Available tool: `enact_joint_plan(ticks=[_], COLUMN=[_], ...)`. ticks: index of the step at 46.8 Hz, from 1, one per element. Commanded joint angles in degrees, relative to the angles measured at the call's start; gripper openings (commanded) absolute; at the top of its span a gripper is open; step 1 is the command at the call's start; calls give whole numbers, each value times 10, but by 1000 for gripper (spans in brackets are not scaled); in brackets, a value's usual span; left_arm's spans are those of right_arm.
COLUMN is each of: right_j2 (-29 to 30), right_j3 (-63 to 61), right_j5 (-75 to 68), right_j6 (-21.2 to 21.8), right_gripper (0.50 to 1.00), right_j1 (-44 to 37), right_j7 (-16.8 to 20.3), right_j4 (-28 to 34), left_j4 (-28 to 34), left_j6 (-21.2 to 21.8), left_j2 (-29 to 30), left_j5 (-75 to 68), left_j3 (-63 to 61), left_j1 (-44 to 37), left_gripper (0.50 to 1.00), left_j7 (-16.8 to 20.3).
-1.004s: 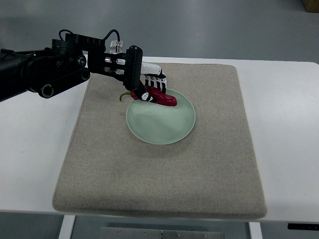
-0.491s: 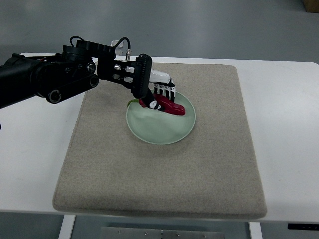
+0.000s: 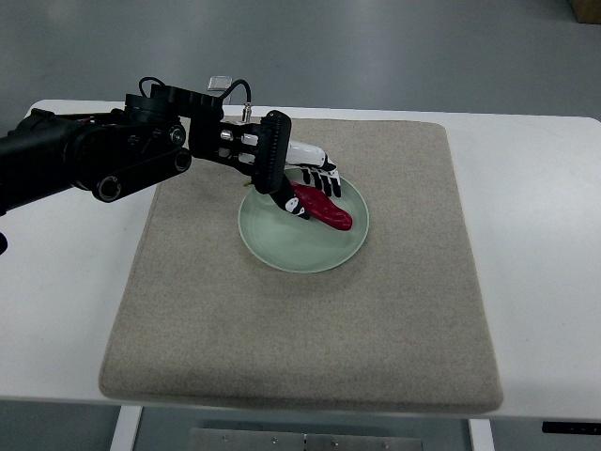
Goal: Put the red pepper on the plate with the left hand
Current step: 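Open the left hand's fingers and release the pepper on the plate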
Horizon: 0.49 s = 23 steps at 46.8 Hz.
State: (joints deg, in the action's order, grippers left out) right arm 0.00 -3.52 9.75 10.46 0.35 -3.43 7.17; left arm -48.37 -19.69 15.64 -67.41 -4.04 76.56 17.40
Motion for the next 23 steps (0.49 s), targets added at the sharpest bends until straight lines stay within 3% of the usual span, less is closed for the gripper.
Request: enact_joint_plan(ticks=[1,13,18,23], right_j2=[0,0,0,0], right_j3=[0,0,0,0], right_j5=[0,0,0,0], right_j6=[0,0,0,0], right_gripper=[932,932,932,932], right_j1=[0,0,0,0], right_j7=[0,1,0,0], right_j4=[-1,-1,-1,0], left_j4=[0,8,33,64], left_j6=[1,13,45,92], left_j2=[0,0,0,0], left_j5=[0,3,3,10], left_j3=[0,4,8,8], left_j1=[0,3,4,3], left_gripper=[769,776,778,846], left_j7=[0,0,-1,-1])
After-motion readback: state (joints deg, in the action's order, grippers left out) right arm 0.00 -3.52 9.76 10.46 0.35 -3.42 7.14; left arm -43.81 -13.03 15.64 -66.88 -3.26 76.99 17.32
